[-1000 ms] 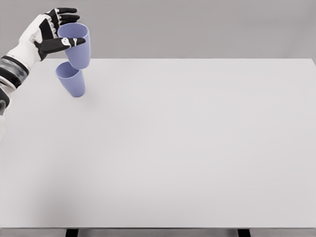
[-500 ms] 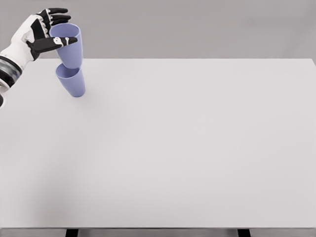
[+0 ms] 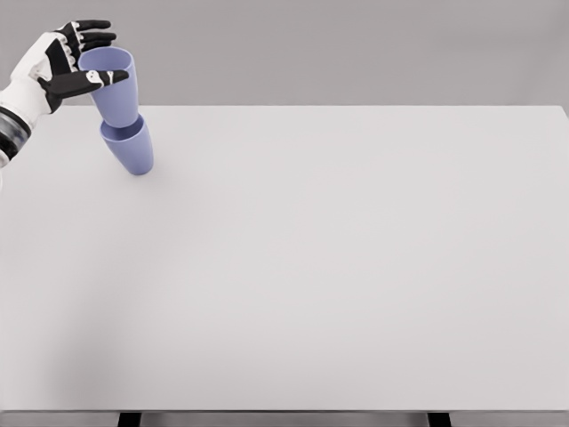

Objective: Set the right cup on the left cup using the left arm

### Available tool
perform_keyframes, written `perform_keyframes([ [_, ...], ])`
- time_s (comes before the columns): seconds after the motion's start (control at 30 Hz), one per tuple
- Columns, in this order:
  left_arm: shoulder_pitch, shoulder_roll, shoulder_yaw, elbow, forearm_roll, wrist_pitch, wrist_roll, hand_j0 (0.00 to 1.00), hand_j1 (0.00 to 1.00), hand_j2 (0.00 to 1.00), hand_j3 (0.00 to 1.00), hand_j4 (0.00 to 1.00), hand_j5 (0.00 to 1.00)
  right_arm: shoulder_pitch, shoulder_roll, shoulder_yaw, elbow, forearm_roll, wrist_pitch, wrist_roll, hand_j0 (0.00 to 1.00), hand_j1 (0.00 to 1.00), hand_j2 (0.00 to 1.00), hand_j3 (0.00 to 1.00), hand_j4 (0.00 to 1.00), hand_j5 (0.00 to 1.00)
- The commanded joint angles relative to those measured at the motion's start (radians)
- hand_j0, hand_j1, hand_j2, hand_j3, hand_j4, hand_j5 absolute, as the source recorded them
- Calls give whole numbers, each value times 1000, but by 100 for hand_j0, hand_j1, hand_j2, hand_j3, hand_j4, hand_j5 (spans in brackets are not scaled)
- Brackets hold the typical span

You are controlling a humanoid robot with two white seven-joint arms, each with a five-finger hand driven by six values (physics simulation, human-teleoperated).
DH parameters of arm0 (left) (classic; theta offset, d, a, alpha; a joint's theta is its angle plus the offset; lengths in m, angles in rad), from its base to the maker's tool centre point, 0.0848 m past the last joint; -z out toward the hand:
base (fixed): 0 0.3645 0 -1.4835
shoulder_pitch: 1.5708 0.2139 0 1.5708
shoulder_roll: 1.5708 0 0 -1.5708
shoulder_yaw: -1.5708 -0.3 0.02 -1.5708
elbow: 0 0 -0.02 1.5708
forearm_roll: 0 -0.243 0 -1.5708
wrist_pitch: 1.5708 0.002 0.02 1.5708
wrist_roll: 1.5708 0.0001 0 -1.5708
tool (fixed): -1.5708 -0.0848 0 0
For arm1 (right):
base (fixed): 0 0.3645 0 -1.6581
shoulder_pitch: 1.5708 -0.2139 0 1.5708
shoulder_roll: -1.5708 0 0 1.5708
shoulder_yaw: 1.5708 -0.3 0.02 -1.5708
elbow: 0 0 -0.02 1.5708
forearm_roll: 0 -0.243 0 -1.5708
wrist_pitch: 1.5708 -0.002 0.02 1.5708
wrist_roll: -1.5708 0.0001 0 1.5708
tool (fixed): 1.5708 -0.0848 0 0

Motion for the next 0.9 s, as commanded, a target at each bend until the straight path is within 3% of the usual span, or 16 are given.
perform_keyframes([
  [0.0, 0, 1, 0, 3, 2, 0, 1, 68, 68, 68, 68, 68, 68, 0, 0, -1, 0, 0, 0, 0, 100, 100, 100, 100, 100, 100],
  [0.87, -2, -7, 0, 49, -2, 0, 1, 68, 68, 68, 68, 68, 68, 0, 0, -1, 0, 0, 0, 0, 100, 100, 100, 100, 100, 100],
])
